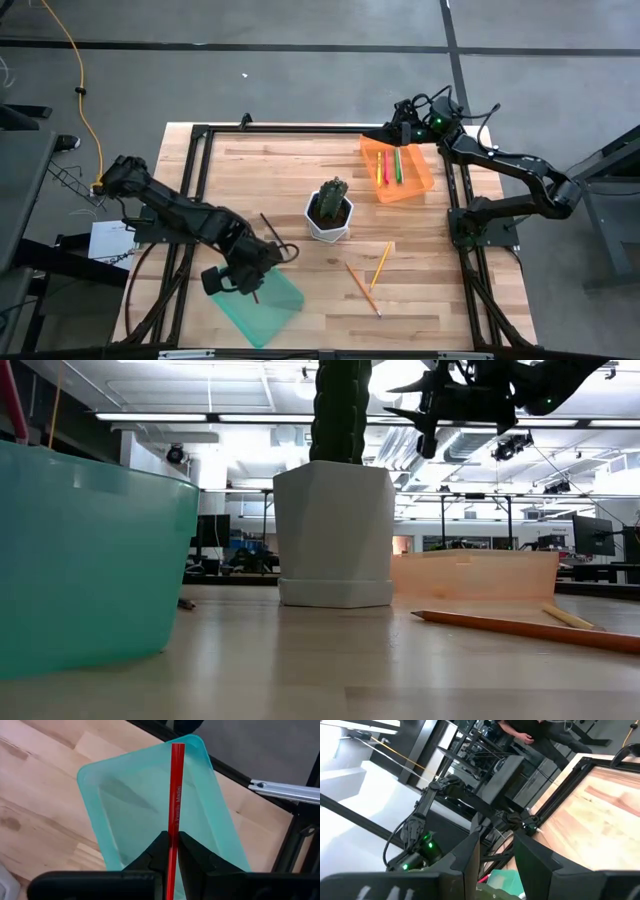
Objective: Sort pens & pencils
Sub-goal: Put the red pencil into the green bin
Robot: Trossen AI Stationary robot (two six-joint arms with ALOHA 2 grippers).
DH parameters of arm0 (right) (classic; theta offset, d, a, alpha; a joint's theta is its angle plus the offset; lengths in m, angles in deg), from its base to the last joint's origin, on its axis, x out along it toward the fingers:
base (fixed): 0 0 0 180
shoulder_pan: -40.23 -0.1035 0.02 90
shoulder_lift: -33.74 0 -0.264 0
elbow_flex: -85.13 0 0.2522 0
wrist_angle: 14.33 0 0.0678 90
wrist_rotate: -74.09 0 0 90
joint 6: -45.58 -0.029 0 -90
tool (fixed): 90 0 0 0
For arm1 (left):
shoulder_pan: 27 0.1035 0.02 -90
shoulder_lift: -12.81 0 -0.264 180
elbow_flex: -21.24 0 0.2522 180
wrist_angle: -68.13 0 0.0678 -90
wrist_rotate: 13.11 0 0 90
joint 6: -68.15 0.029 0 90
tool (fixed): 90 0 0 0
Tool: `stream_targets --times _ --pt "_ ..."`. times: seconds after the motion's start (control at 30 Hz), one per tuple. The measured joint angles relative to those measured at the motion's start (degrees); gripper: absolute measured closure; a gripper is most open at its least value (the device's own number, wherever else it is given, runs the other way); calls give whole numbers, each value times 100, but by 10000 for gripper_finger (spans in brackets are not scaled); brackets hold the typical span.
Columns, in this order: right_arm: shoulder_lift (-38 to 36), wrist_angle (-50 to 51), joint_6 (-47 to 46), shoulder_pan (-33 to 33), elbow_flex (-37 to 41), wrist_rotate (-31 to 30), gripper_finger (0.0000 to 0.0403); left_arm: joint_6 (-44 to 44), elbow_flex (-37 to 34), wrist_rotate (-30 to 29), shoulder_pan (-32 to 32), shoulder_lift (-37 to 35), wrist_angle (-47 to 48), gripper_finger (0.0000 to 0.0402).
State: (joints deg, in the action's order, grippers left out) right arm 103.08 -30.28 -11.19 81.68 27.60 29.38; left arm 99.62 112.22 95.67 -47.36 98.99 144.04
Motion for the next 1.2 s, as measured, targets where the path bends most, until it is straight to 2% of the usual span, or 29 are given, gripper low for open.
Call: stream_targets --times 0.23,0.4,0.63,0.87,1.2 --pt "0 19 6 0 0 -1 290 -31 -85 85 9 209 -101 378" --pt "0 -9 17 0 0 4 290 -322 -712 423 9 216 -557 378" --pt "0 -14 22 0 0 2 290 -433 -1241 418 9 220 -883 378" --pt "0 -10 22 0 0 4 290 -470 -1327 419 9 220 -1314 378" --pt "0 4 22 0 0 4 290 -469 -1327 419 9 220 -1439 378"
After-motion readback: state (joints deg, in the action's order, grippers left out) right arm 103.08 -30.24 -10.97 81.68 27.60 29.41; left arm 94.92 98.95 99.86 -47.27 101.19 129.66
